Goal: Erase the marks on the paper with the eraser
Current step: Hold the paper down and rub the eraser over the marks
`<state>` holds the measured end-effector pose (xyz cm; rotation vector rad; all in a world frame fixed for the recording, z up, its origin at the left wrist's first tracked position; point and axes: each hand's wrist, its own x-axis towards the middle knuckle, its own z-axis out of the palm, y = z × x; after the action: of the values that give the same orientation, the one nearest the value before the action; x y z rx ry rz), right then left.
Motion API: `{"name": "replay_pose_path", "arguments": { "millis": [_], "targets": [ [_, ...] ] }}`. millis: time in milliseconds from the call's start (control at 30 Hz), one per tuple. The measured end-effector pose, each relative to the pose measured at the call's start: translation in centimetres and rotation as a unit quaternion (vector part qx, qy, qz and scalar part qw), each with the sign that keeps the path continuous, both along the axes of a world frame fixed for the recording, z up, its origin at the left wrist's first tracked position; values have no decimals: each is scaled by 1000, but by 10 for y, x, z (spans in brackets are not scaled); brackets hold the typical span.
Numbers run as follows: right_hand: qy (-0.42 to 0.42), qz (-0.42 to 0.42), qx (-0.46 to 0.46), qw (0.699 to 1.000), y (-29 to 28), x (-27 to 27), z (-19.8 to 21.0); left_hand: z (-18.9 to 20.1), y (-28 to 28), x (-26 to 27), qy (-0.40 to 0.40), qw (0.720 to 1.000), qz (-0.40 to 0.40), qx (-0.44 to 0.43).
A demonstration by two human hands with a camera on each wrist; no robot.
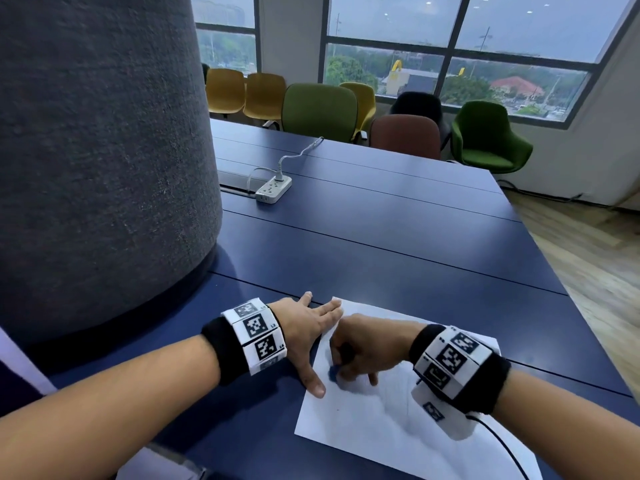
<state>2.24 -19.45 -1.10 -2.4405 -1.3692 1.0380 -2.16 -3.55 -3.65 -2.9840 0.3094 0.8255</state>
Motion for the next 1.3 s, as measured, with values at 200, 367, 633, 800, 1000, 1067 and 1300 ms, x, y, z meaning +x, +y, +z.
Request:
{"name": "replay_pose_path", "arguments": {
  "millis": [200,367,633,800,1000,1067,1300],
  "targets": [
    [6,-11,22,1000,-4,-9,-4,-1,1,1,5,1000,0,3],
    [4,-24,10,1000,-6,-2,0,-1,1,1,4,1000,-2,6],
    [3,21,-23,999,-7,-7,-3,0,0,0,5,1000,-5,4],
    [-99,-76,27,992,1,37,2,0,2,-1,-13,1000,-9,-2],
    [-31,-9,-12,999,-5,22,-5,-2,1,0,-8,1000,-9,-2],
    [-24,-22,-31,999,-5,29,-4,-1,1,1,-2,1000,-7,2],
    [-46,-47,4,998,-3,33,-7,-2,1,0,-7,1000,-6,3]
  ]
}}
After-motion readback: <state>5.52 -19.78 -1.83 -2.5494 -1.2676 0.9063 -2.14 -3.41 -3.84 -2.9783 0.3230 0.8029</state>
